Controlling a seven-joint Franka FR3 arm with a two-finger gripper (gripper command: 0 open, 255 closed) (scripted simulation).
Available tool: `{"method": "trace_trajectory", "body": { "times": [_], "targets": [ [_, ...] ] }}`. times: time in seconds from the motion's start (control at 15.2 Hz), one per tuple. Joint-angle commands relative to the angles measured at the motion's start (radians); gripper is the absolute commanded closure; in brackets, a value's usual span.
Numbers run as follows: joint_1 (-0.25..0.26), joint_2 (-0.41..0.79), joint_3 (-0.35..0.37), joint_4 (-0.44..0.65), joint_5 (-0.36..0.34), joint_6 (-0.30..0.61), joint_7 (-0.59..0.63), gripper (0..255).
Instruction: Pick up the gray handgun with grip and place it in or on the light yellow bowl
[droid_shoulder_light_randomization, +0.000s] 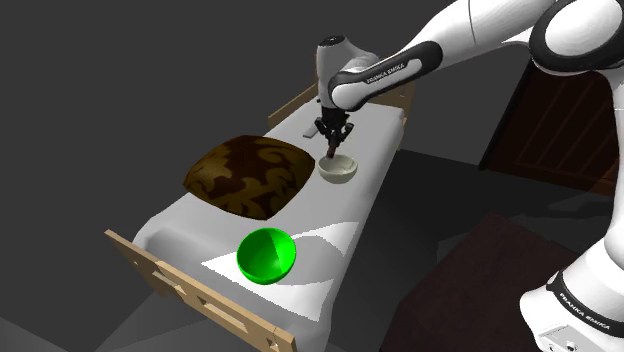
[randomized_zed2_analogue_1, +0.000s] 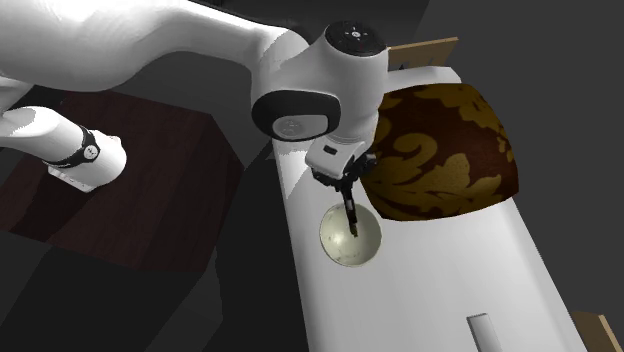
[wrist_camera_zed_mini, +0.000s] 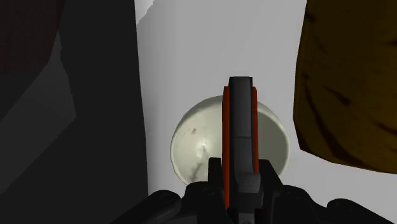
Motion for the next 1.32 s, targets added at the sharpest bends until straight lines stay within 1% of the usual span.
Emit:
{"method": "trace_trajectory", "body": {
  "times": [0.0,0.2,1.25],
  "targets": [
    [-0.006,0.046,-0.010,0.091,0.002,-0.038,-0.047,255],
    [-0.007,0.119,-0.025,0.235,0.003,-0.096,-0.110,255],
    [0.004,0.215,-0.060,0.182,-0.046,0.046,-0.062,255]
  ]
}}
